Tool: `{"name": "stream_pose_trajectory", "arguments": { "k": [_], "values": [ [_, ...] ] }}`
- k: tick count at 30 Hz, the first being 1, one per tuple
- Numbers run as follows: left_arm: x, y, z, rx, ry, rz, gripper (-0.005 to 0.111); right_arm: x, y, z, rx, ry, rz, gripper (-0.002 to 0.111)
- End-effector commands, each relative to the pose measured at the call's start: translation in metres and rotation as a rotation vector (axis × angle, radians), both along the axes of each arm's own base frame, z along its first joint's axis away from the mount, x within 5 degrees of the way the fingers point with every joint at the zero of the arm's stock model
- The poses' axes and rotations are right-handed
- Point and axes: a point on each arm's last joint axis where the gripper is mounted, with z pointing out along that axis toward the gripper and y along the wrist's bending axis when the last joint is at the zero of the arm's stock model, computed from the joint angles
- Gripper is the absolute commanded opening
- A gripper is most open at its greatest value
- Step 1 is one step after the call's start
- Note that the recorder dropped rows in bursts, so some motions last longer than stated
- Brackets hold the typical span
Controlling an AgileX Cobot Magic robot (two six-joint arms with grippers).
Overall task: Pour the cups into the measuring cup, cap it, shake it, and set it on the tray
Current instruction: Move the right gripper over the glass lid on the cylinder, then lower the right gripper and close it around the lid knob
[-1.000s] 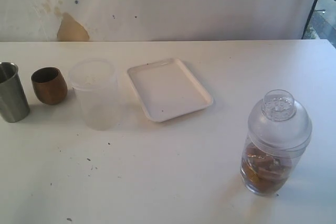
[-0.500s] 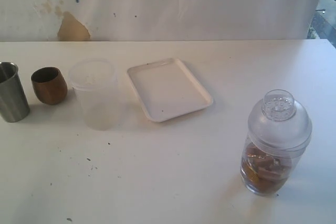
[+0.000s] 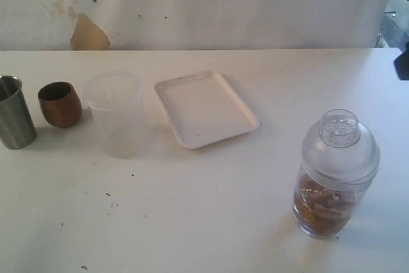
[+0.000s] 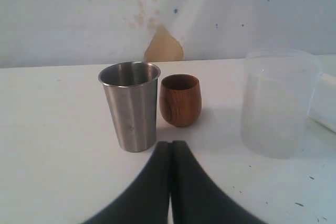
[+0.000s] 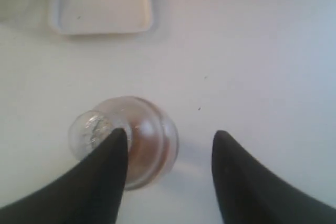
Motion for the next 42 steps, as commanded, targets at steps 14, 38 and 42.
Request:
{"name": "stream_pose_trajectory", "arguments": {
  "k": [14,38,42],
  "values": [
    [0.000,0.000,-0.001,0.001,-0.004,0.000,0.000,0.043,0.059,-0.021,-0.287,0.184,0.103,0.046],
    [0.000,0.000,-0.001,0.001,-0.004,0.000,0.000,0.051,0.074,-0.027,-0.164,0.247,0.077,0.046],
    [0.000,0.000,-0.001,0.001,-0.004,0.000,0.000,0.050,0.074,-0.031,-0.172,0.256,0.076,0.046]
  ]
}}
